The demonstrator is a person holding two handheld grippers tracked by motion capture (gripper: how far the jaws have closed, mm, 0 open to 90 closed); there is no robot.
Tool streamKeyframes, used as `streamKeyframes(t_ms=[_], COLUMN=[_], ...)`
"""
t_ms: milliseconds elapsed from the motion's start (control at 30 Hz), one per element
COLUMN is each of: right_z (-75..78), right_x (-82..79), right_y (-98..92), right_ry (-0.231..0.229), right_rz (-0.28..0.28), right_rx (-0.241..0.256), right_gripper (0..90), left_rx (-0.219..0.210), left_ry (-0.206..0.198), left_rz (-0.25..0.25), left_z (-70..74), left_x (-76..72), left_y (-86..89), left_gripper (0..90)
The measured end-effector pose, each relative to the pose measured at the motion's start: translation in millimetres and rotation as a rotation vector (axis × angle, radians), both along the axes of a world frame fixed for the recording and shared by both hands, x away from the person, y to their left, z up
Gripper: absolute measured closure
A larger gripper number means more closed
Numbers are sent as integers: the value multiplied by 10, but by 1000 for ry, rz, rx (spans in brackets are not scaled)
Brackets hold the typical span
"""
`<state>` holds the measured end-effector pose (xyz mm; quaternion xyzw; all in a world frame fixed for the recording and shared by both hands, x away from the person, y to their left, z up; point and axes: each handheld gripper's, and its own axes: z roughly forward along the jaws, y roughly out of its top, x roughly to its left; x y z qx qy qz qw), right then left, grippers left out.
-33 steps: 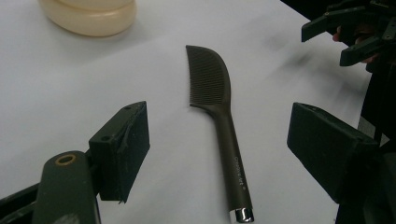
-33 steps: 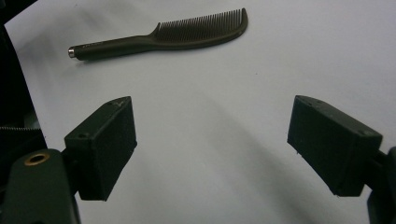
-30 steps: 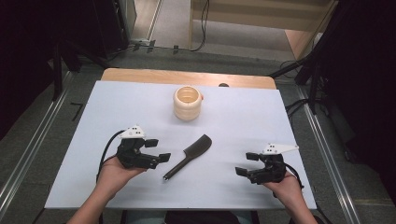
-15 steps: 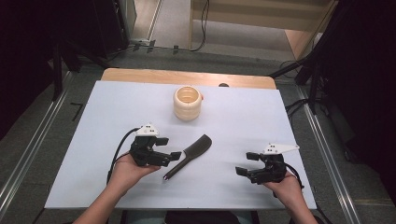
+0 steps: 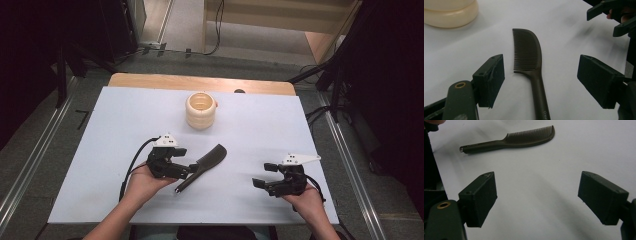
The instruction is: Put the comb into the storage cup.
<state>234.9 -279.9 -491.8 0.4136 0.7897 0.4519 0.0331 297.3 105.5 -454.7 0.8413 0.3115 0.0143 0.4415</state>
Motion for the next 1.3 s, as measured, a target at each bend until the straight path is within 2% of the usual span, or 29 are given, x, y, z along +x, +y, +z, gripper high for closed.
streamKeyframes(t_ms=[167, 367, 600, 700, 900, 1000, 1100, 1300], right_z=[0, 2, 4, 1, 2, 0, 0, -2], right_x=[0, 0, -1, -1, -2, -2, -1, 0], right_y=[0, -2, -4, -1, -2, 0, -3, -3], right_ry=[-1, -2, 0, -3, -2, 1, 1, 2], right_rz=[0, -1, -1, 0, -1, -2, -2, -3], right_rx=[0, -1, -2, -4, -5, -5, -6, -7], right_gripper=[137, 137, 137, 137, 137, 137, 137, 137], left_rx=[-7, 23, 36, 72, 91, 127, 130, 182], left_ry=[-2, -5, 16, 22, 39, 53, 65, 79], left_rz=[10, 6, 8, 2, -2, -3, -1, -14], left_z=[-27, -88, -140, -175, -221, -264, -289, -348], left_x=[-10, -37, -55, -70, -84, -94, -100, -115], left_y=[1, -10, -21, -33, -41, -53, -55, -80], left_gripper=[225, 234, 250, 250, 262, 262, 281, 298])
